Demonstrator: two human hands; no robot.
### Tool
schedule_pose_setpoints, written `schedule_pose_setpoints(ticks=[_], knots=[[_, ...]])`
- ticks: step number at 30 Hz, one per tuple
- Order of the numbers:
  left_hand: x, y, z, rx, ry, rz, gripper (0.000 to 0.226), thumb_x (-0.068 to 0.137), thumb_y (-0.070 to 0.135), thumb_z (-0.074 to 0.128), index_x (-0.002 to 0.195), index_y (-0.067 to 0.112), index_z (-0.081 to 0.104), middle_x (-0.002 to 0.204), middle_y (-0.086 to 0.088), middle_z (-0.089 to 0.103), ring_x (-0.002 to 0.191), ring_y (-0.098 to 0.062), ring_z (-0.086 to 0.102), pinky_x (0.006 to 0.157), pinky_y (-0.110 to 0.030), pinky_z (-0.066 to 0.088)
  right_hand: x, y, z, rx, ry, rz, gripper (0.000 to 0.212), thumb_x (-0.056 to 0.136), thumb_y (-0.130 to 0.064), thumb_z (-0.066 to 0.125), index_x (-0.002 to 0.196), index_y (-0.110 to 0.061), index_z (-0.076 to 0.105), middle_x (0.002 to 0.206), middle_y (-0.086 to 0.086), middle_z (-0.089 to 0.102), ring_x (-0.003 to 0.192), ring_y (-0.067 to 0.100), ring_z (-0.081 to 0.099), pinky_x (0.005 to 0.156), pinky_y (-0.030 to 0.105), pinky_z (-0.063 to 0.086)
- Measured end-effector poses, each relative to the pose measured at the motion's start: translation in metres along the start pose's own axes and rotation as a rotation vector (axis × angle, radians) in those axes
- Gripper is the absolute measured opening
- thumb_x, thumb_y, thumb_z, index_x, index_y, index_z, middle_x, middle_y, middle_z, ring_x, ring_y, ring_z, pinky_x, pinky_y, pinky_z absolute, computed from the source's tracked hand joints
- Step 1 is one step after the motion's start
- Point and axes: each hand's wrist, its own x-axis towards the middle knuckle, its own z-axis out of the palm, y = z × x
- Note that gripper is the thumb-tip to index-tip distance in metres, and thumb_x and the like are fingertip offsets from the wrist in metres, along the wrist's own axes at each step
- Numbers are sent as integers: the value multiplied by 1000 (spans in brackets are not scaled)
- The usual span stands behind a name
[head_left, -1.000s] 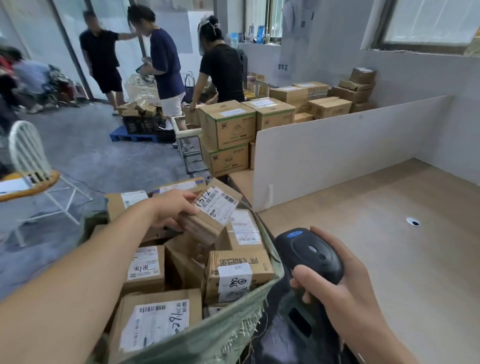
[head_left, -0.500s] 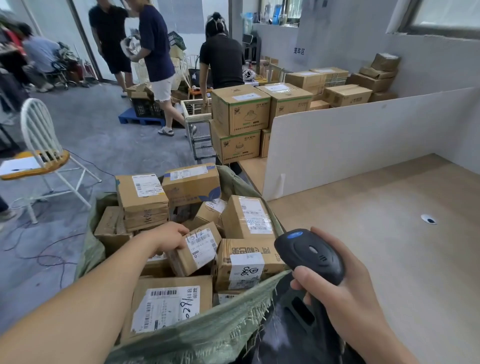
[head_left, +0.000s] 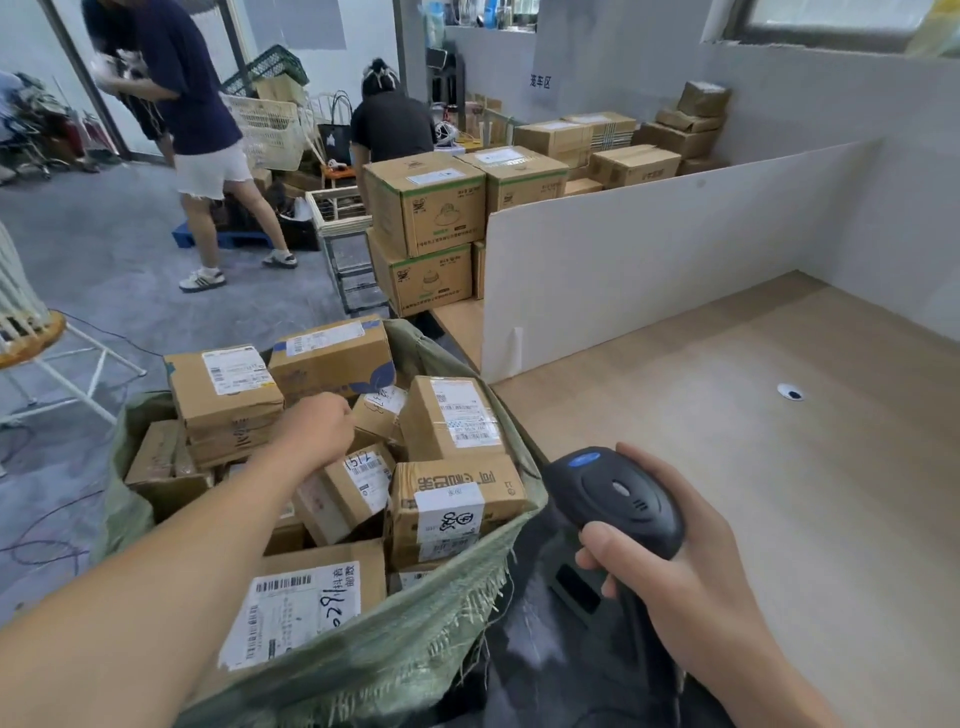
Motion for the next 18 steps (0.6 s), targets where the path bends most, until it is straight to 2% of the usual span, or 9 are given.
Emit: schedule_pose_setpoints(ticks=[2,4,6,8,10,13,15,18], knots=[[-4,27,-12,-1,98,54,30,102,27,43,83,21,66,87,3,68,77,-20,61,62,-32,49,-10,0,-14,17,27,3,62,60,-26,85,116,-45,65,100,-1,78,85,22,77,62,22,56],[-12,66,-22,-20,165,148,30,101,26,44,80,22,64,84,3,66,74,-18,58,57,-30,41,-22,-1,-31,22,64,3,72,55,-37,87,122,-42,62,105,-5,77,87,21,77,65,23,56],[-26,112,-26,-31,182,277,26,101,29,46,82,23,63,87,5,68,76,-17,58,58,-31,43,-38,-2,-52,27,117,4,78,52,-45,85,126,-44,60,107,-3,77,89,19,76,69,25,56],[-48,165,-21,-13,140,413,24,101,34,47,89,23,64,95,3,70,85,-20,61,65,-34,47,-58,-2,-80,26,186,-4,79,52,-45,84,127,-45,60,107,-1,77,90,18,76,70,27,56],[-77,220,-10,34,83,529,31,101,38,46,102,19,70,107,-3,71,99,-27,61,80,-40,52,-85,-4,-112,18,265,-18,80,51,-45,85,127,-44,59,108,-1,77,91,21,77,71,31,56],[-133,300,12,91,50,694,42,102,45,47,125,16,66,128,-7,66,117,-29,59,94,-39,48,-136,-8,-164,32,407,-28,80,49,-44,85,126,-43,60,105,0,77,87,23,77,62,29,56],[-181,350,28,97,41,805,44,103,47,47,134,19,61,136,-3,61,124,-26,56,98,-37,46,-176,-11,-200,30,497,-31,80,48,-43,83,125,-41,61,104,0,77,82,26,76,54,28,55],[-258,419,52,113,53,953,45,102,48,47,138,23,58,140,2,58,127,-23,54,98,-34,46,-241,-14,-254,12,618,-30,79,48,-43,82,124,-42,61,104,0,77,82,27,76,52,28,55]])
